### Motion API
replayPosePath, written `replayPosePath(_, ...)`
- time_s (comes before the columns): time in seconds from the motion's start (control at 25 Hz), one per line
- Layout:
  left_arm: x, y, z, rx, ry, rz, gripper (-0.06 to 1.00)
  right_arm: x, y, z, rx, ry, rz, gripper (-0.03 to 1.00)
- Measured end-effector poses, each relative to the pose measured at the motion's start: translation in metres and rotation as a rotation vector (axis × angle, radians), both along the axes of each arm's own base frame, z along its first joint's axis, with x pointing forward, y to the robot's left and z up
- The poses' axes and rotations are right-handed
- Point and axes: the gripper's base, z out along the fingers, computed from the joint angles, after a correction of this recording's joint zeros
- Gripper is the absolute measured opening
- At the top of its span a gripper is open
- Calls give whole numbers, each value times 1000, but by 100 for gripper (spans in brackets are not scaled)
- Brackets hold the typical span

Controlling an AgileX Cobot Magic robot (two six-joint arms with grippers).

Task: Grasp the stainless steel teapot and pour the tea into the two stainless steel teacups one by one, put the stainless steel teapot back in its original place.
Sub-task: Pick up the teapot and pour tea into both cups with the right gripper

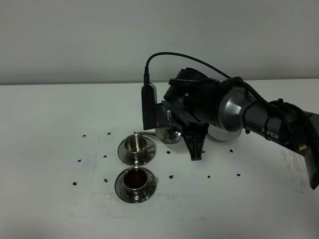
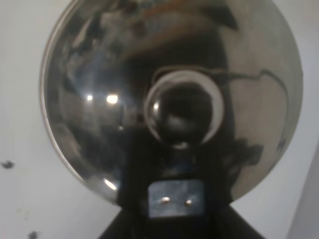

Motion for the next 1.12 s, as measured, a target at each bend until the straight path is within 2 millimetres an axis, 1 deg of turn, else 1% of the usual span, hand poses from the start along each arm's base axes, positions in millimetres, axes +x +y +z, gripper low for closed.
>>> replayPosePath(0.24, 0, 0, 0, 0, 0, 0, 38, 9, 5, -7, -55, 19, 29, 19)
replayPosePath(0.6, 0, 0, 0, 0, 0, 0, 38, 7, 11, -5, -93, -8, 70, 19)
replayPosePath(1.12, 0, 0, 0, 0, 0, 0, 38, 7, 15, -4, -119, -41, 77, 19)
